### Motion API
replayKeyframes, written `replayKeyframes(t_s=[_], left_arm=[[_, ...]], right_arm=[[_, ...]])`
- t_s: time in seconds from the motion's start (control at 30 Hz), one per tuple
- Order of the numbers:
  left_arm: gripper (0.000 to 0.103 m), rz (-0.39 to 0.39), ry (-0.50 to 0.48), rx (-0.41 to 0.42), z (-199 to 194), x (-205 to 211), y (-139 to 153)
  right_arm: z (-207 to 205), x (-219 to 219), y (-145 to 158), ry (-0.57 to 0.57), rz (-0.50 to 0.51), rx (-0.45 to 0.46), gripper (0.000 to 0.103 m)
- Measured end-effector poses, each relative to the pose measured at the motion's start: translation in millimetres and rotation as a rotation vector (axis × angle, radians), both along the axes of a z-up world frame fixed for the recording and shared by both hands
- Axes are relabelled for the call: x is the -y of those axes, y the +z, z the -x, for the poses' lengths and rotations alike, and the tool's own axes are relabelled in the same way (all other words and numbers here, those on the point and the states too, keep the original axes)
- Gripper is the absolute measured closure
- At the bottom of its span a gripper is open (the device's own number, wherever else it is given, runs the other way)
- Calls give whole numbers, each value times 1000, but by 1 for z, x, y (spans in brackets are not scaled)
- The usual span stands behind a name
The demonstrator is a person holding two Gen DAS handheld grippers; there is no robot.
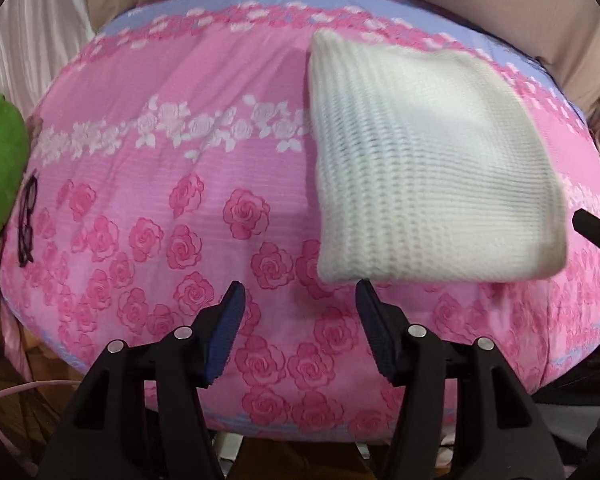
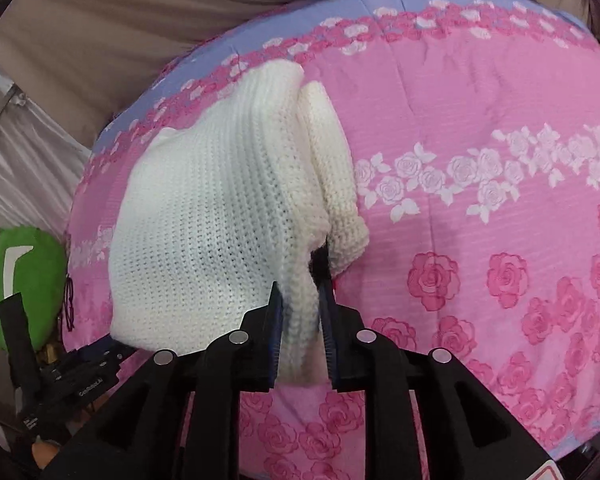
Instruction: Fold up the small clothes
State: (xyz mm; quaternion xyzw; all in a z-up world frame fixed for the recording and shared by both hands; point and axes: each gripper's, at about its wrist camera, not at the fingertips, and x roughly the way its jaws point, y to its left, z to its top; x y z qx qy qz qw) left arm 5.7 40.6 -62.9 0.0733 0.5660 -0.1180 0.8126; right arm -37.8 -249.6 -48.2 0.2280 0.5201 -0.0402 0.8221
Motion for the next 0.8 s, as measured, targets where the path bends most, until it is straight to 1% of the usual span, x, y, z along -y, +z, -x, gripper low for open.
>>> replayKeyframes(t_s=[0.07, 0.13, 0.17, 0.2, 0.23, 0.27, 0.3, 0.33, 0.37, 0.43, 0.5, 0.53, 0.57, 0.67, 0.73, 0.8], left_arm=[[45, -6, -16, 36, 5, 6, 13], [44, -13, -26, 62, 6, 13, 18], [44, -17, -32, 70, 4, 18, 18], [44, -27, -37, 75, 3, 23, 17], [44, -33, -38, 75, 8, 27, 18], [44, -35, -33, 75, 7, 29, 19], [44, -32, -24, 80, 8, 31, 21], [44, -25, -22, 89, 11, 32, 25], [44, -23, -19, 101, 13, 34, 28], [41, -30, -19, 145, 19, 38, 35], [35, -36, -21, 193, 26, 42, 42], [32, -33, -19, 211, 28, 42, 46], [28, -32, -15, 229, 28, 42, 49], [20, -40, 3, 289, 33, 43, 57], [20, -45, 17, 316, 36, 44, 61], [18, -34, 22, 327, 38, 44, 62]], right_arm=[[16, -10, 22, 6, 56, 51, 82], [22, -21, 23, 20, 78, 59, 82], [21, -24, 17, 34, 78, 45, 82], [18, -28, 2, 48, 96, 9, 85], [7, -28, -13, 55, 114, -30, 88], [-1, -32, -32, 54, 127, -81, 89], [-2, -28, -43, 41, 114, -106, 89], [-3, -27, -42, 22, 97, -98, 89], [-1, -26, -32, 9, 82, -82, 89], [7, -26, -7, -2, 95, -29, 89], [19, -29, 17, -24, 142, 16, 89], [23, -32, 24, -34, 155, 32, 84], [28, -34, 30, -46, 169, 42, 83], [38, -42, 38, -62, 208, 60, 83], [40, -45, 37, -73, 239, 46, 83], [43, -44, 34, -90, 247, 26, 83]])
